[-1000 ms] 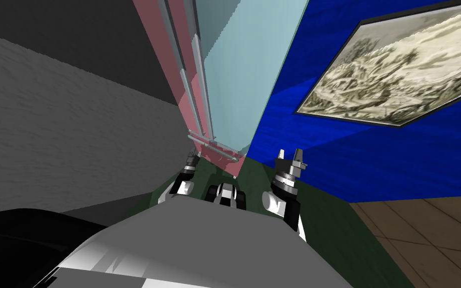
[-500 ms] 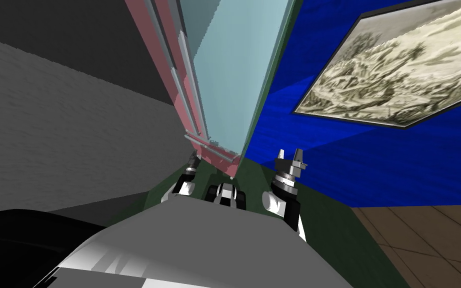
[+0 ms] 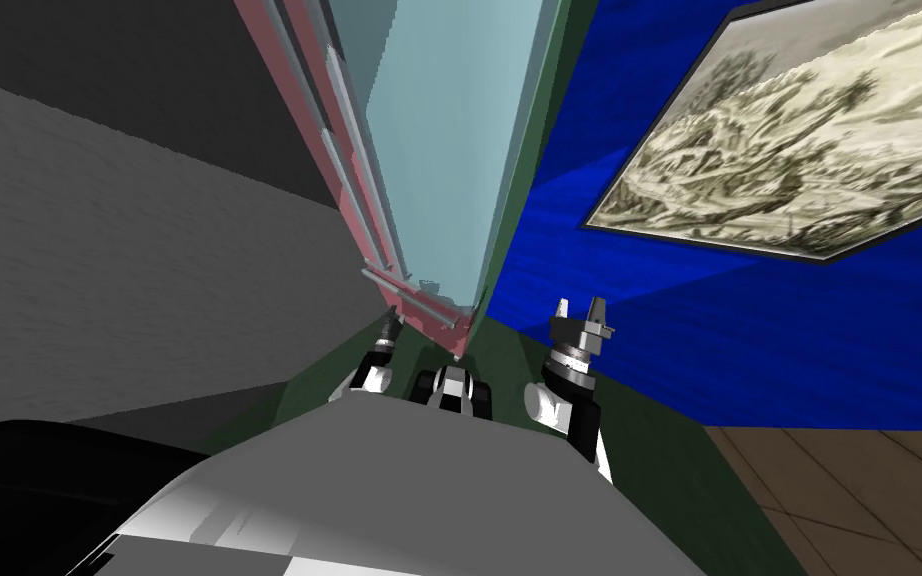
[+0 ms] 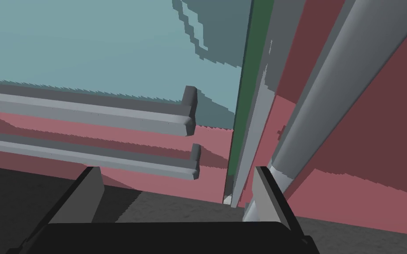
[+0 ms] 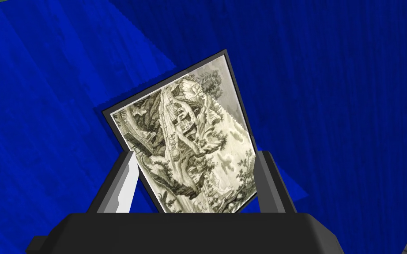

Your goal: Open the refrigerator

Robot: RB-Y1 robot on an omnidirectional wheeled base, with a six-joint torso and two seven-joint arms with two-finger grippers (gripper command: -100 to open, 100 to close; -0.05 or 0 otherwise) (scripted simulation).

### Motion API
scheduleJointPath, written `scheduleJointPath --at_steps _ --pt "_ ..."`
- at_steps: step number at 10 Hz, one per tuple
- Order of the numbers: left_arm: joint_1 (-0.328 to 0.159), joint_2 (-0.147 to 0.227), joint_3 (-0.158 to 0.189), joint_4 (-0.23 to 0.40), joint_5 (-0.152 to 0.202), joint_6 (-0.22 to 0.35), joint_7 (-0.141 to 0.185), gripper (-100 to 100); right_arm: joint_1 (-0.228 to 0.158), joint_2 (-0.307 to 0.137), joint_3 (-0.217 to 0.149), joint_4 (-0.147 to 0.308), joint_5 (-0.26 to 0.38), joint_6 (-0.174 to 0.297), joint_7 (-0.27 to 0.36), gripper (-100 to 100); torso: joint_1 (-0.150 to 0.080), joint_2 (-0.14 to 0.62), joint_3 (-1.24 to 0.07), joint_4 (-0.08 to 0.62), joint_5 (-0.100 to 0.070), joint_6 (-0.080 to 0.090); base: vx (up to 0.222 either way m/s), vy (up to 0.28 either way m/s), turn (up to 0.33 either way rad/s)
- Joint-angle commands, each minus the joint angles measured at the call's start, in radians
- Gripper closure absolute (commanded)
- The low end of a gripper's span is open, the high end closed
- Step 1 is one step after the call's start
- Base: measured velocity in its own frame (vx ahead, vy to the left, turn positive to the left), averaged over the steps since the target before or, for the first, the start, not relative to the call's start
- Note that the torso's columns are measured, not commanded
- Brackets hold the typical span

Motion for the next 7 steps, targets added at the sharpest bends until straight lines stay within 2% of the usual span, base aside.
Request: scheduleJointPath --at_steps 1,7 --pt "-0.020 -0.010 -0.008 0.082 0.022 -0.019 -0.013 -100 0.000 0.000 0.000 0.000 0.000 0.000 0.000 0 0.003 -0.001 0.000 0.000 0.001 0.000 0.064 -0.137 0.051" --pt "-0.070 -0.047 -0.028 0.278 0.077 -0.061 -0.043 -100 0.000 0.000 0.000 0.000 0.000 0.000 0.000 0 0.001 0.000 0.000 0.000 0.000 0.000 0.074 -0.182 0.045"
